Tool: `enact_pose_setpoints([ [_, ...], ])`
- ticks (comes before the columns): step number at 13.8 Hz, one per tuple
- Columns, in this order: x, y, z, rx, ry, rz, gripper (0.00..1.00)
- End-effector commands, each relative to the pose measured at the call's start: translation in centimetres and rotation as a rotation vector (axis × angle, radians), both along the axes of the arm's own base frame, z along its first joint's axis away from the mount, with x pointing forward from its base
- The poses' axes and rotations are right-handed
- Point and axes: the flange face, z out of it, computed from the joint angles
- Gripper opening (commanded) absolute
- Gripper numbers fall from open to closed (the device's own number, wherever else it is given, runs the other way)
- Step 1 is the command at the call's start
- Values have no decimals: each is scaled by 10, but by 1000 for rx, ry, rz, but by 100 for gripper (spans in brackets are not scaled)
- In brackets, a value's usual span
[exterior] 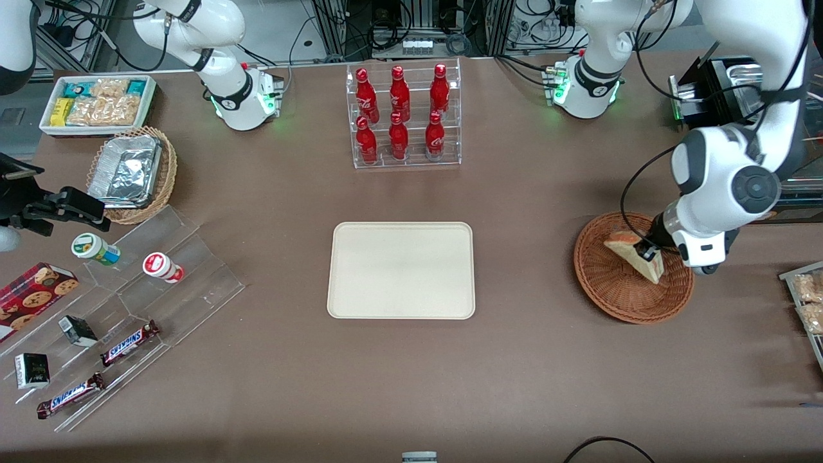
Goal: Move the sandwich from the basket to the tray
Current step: 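Lift the sandwich out of the basket with the left gripper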
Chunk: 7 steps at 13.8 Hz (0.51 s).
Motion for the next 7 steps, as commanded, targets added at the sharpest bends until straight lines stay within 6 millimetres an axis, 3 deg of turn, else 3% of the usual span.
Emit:
enact_pose_setpoints([
  [1, 3, -42, 76, 6, 23, -110, 2],
  [4, -3, -119, 120, -4, 8, -236, 2],
  [7, -21, -210, 123, -16, -11, -408, 2],
])
